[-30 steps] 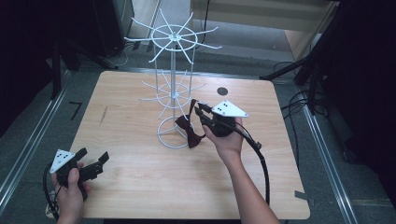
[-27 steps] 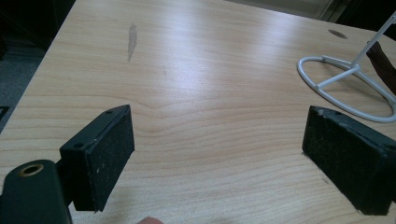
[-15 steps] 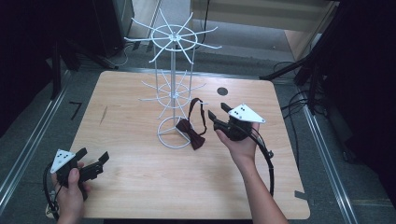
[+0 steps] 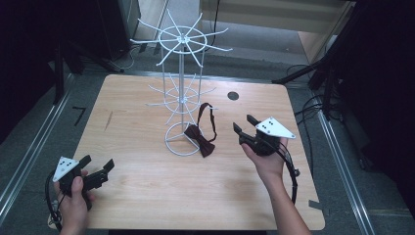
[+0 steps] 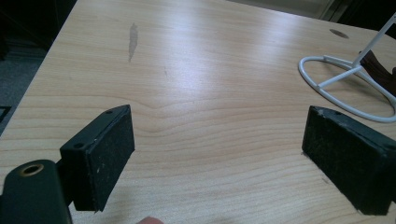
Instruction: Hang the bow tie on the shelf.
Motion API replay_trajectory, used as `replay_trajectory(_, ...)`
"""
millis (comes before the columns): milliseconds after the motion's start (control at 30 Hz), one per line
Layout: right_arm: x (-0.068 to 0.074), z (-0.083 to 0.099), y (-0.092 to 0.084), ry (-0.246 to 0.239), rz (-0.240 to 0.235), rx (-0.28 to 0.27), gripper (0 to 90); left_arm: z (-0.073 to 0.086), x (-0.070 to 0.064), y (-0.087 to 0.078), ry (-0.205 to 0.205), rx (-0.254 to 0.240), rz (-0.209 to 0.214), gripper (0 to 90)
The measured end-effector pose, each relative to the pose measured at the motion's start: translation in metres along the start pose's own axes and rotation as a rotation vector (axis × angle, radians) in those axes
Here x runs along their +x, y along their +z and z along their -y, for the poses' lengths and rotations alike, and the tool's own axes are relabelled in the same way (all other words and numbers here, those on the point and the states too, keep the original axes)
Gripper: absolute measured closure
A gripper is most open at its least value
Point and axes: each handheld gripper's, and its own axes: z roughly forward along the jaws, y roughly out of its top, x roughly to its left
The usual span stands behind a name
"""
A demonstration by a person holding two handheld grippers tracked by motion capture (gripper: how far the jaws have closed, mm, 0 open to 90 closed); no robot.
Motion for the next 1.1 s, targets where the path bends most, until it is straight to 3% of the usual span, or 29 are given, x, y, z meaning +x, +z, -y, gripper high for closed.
replay_trajectory(333, -0.018, 0.018, -0.022, 0.015, 0.039, 0.013, 41.4, 0.0, 0.0, 0.0, -0.001, -0.001, -0.002, 10.1)
replay_trajectory(567, -0.033, 0.034, -0.036, 0.063, 0.066, 0.027, 38.8, 0.0, 0.0, 0.0, 0.0, 0.0, -0.003, 10.1)
replay_trajectory(1100, -0.058, 0.064, -0.062, 0.131, 0.137, 0.053, 16.0, 0.0, -0.001, 0.0, 0.005, 0.003, -0.003, 10.1)
